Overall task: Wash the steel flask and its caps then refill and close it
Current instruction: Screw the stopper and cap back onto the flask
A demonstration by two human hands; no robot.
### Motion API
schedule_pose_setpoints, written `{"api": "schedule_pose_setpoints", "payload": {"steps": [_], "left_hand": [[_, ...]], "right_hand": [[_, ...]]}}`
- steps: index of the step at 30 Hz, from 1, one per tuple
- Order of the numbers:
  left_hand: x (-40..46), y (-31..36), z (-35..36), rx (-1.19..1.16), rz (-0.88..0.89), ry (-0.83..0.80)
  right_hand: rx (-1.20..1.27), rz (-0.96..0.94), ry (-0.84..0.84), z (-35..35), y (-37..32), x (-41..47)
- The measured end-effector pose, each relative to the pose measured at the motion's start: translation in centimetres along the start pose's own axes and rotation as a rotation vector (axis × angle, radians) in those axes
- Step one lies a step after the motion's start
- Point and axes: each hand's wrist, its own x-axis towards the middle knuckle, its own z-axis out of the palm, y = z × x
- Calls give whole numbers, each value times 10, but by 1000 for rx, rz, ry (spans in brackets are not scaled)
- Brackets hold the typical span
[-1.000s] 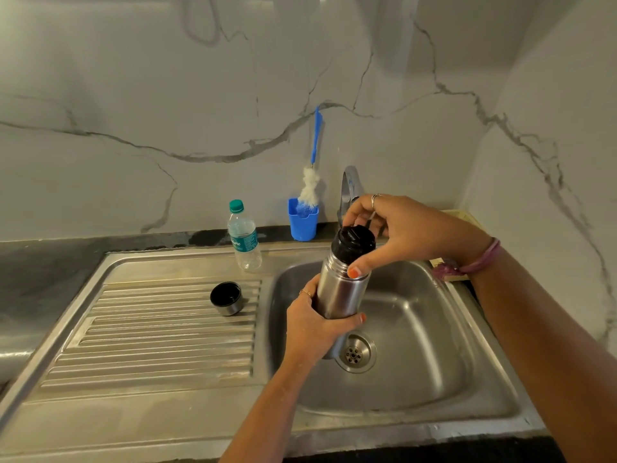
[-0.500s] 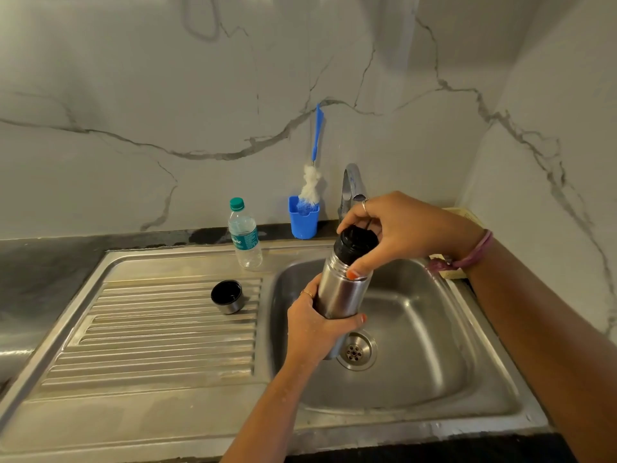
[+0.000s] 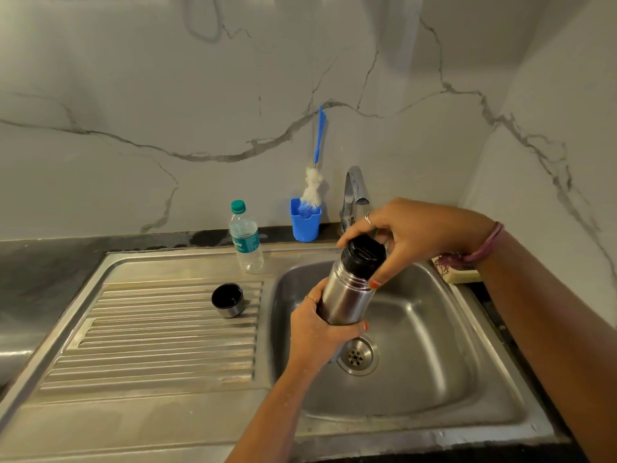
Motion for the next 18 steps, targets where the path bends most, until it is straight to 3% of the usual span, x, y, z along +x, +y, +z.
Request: {"api": "schedule_pose_setpoints", "payload": {"steps": [9,11,15,18], "left_hand": [[3,-6,3,-16,-44,-2],[3,-6,2,-21,-50,-12],[5,-8,0,0,-43,-34],[7,-9,0,25,-45,-53]], "right_hand": [[-451,192,283,27,-10,13],[-401,177,232,23,-8,12],[-96,-23,-58,5,2,6],[-96,-108,-32,1,11,9]]}}
